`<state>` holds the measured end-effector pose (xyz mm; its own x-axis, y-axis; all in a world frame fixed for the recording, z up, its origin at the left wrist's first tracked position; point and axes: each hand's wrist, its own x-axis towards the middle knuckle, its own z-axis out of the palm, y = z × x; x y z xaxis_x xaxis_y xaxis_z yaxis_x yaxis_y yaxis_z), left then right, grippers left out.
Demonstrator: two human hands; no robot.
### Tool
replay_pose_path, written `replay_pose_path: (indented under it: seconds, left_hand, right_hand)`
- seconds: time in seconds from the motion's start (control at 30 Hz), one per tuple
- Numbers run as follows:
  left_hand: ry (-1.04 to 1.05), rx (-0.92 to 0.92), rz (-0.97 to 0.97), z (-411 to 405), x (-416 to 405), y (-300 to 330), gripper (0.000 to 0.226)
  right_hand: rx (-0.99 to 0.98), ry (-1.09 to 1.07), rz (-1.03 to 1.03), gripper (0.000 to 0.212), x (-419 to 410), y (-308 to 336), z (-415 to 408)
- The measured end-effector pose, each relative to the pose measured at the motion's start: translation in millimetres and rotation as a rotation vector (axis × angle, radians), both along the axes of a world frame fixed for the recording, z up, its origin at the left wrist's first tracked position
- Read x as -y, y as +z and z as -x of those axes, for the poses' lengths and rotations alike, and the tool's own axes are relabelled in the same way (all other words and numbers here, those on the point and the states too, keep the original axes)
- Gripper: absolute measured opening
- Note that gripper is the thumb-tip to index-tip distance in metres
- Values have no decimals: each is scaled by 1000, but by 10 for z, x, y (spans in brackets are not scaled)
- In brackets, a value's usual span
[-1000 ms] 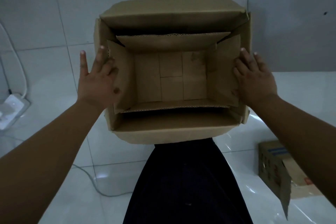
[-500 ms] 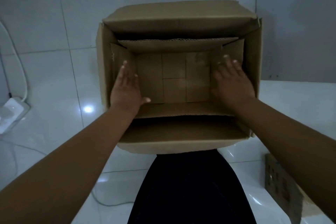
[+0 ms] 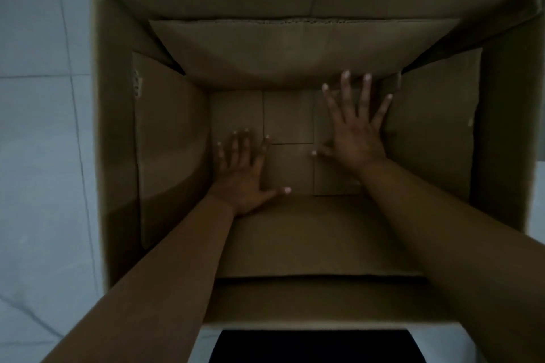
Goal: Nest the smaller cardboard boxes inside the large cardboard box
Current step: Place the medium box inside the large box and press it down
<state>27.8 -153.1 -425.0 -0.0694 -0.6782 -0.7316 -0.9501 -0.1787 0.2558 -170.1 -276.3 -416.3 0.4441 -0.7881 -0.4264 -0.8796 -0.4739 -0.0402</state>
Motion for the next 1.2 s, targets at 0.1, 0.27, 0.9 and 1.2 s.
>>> replay_pose_path:
  seconds: [0.1, 0.27, 0.9, 1.2]
  left_hand:
    - [-70, 17, 11, -37, 23, -265, 124]
    - [-49, -11, -22, -43, -30, -373, 140]
    - [-126, 395, 268, -137, 132, 996, 83]
    - [356, 253, 369, -636, -326, 2068, 84]
  right_hand:
    - [-57, 35, 33, 141, 22, -273, 53]
    - [-81, 66, 107, 146, 30, -354, 122]
    - [44, -9, 16, 79, 106, 813, 280]
    - [57, -197, 92, 93, 68, 1906, 1047]
